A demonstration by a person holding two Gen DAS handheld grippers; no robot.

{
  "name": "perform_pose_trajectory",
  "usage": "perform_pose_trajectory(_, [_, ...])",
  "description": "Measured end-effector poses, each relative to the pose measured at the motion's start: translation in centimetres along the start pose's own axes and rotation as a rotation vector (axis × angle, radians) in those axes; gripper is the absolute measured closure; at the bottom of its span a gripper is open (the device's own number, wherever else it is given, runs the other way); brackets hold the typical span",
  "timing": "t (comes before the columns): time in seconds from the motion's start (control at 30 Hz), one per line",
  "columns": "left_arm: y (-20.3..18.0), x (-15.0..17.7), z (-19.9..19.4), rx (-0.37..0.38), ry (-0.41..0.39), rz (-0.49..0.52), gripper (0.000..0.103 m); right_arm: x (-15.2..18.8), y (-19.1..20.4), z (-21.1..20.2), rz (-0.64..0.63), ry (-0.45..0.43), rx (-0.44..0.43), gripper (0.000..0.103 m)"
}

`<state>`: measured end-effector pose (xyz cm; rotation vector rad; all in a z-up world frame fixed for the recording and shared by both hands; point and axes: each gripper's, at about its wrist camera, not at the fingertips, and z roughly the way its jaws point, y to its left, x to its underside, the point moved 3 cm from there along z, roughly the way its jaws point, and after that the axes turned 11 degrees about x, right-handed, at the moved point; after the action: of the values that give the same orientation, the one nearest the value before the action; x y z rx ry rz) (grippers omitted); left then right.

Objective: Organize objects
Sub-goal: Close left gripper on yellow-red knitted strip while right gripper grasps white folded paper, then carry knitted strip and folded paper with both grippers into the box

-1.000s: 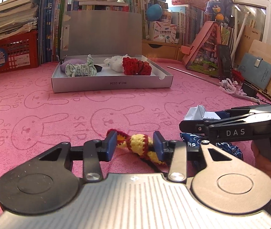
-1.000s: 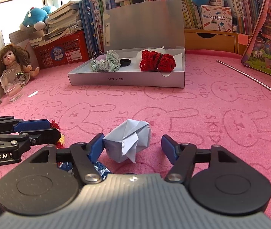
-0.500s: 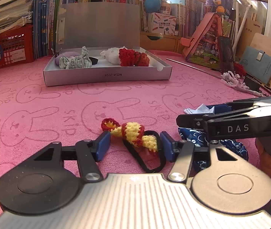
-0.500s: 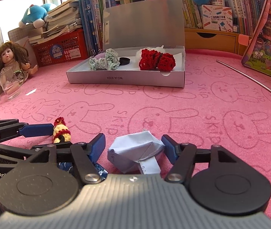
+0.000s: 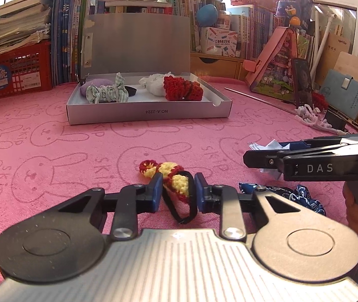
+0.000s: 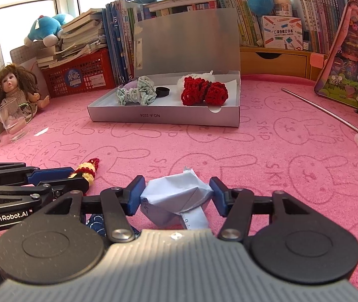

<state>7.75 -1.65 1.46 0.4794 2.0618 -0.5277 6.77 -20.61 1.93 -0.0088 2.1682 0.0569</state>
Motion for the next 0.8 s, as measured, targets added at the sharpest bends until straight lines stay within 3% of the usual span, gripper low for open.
perform_pose_trajectory(0.3, [0.6, -0.3, 0.4, -0.039, 0.020, -0.033, 0.073, -0.5, 0.0, 0.0, 0.007, -0.009, 0.015, 0.043])
perform_pose_trajectory(0.37, [1.1, -0.3, 0.9, -0.051, 0.033, -0.076, 0.061, -0.5, 0.0, 0.1, 0.009, -0.008, 0.019, 0.043])
perform_pose_trajectory(0.43, [1.2, -0.5, 1.1, -0.059, 0.024, -0.096, 0.038, -0.4, 0.0, 0.1, 0.012, -0.005, 0.022, 0.043])
perform_pose_trajectory(0.53, [1.3, -1.0, 1.6, -0.078, 0.016, -0.119, 0.036, -0.3, 0.0, 0.2, 0.013, -0.002, 0.024, 0.043])
perform_pose_trajectory(0.6, [1.5, -1.2, 2.1, -0.093, 0.031, -0.142, 0.037, -0.3, 0.0, 0.3, 0.015, 0.001, 0.027, 0.043])
perform_pose_trajectory(0.73, [1.3, -0.9, 2.6, -0.123, 0.051, -0.136, 0.070, -0.2, 0.0, 0.4, 0.022, 0.003, 0.028, 0.043])
perform_pose_trajectory(0.8, [1.2, -1.0, 2.5, -0.098, 0.055, -0.149, 0.073, -0.2, 0.0, 0.4, 0.023, 0.001, 0.028, 0.043])
